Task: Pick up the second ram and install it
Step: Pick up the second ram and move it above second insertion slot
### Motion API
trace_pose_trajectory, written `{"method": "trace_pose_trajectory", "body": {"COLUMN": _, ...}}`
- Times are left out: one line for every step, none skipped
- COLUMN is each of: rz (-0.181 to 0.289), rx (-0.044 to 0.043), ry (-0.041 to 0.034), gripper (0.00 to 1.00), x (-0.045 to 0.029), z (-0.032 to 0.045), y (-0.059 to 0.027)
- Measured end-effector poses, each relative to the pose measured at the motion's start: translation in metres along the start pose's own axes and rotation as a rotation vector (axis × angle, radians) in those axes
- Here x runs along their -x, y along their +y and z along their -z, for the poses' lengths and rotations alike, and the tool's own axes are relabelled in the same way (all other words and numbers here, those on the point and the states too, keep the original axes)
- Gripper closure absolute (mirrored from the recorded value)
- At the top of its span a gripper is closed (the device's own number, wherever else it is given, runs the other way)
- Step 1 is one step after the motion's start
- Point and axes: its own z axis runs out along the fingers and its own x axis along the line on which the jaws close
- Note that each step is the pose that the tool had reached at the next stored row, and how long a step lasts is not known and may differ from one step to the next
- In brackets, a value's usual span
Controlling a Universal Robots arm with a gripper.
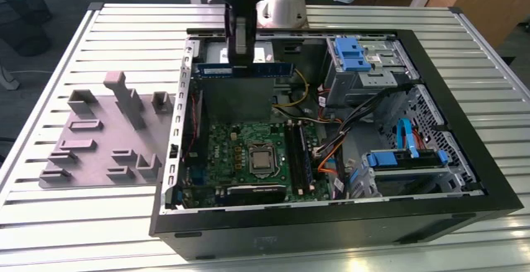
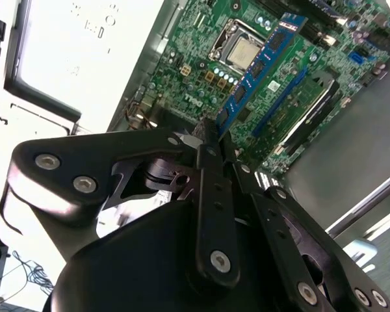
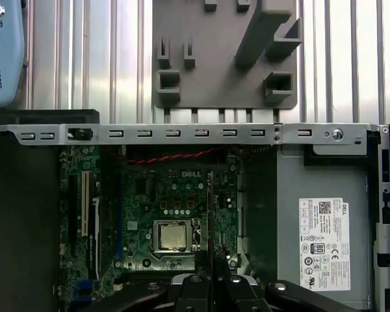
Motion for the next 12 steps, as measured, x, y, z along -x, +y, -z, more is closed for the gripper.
{"method": "trace_pose_trajectory", "body": {"rz": 0.000, "rx": 0.0001, "ry": 0.0000, "gripper": 0.86, "x": 0.0000, "z": 0.0001, "y": -0.0015}}
{"method": "trace_pose_trajectory", "body": {"rz": 0.000, "rx": 0.0000, "ry": 0.0000, "gripper": 0.86, "x": 0.0001, "z": 0.0001, "y": -0.0031}}
{"method": "trace_pose_trajectory", "body": {"rz": 0.000, "rx": 0.0000, "ry": 0.0000, "gripper": 0.86, "x": 0.0001, "z": 0.0002, "y": -0.0046}}
{"method": "trace_pose_trajectory", "body": {"rz": 0.000, "rx": 0.0001, "ry": 0.0001, "gripper": 0.86, "x": 0.0001, "z": 0.0002, "y": -0.0062}}
{"method": "trace_pose_trajectory", "body": {"rz": 0.000, "rx": 0.0001, "ry": 0.0000, "gripper": 0.86, "x": 0.0002, "z": 0.0003, "y": -0.0078}}
{"method": "trace_pose_trajectory", "body": {"rz": 0.000, "rx": 0.0000, "ry": 0.0000, "gripper": 0.86, "x": 0.0002, "z": 0.0003, "y": -0.0093}}
{"method": "trace_pose_trajectory", "body": {"rz": 0.000, "rx": 0.0000, "ry": 0.0000, "gripper": 0.86, "x": 0.0002, "z": 0.0004, "y": -0.0109}}
{"method": "trace_pose_trajectory", "body": {"rz": 0.000, "rx": 0.0000, "ry": 0.0000, "gripper": 0.86, "x": 0.0003, "z": 0.0004, "y": -0.0125}}
{"method": "trace_pose_trajectory", "body": {"rz": 0.000, "rx": 0.0000, "ry": 0.0000, "gripper": 0.86, "x": 0.0003, "z": 0.0004, "y": -0.0140}}
{"method": "trace_pose_trajectory", "body": {"rz": 0.000, "rx": 0.0000, "ry": 0.0000, "gripper": 0.86, "x": 0.0003, "z": 0.0005, "y": -0.0155}}
{"method": "trace_pose_trajectory", "body": {"rz": 0.000, "rx": 0.0000, "ry": 0.0000, "gripper": 0.86, "x": 0.0004, "z": 0.0006, "y": -0.0171}}
{"method": "trace_pose_trajectory", "body": {"rz": 0.000, "rx": 0.0001, "ry": 0.0000, "gripper": 0.86, "x": 0.0004, "z": 0.0006, "y": -0.0187}}
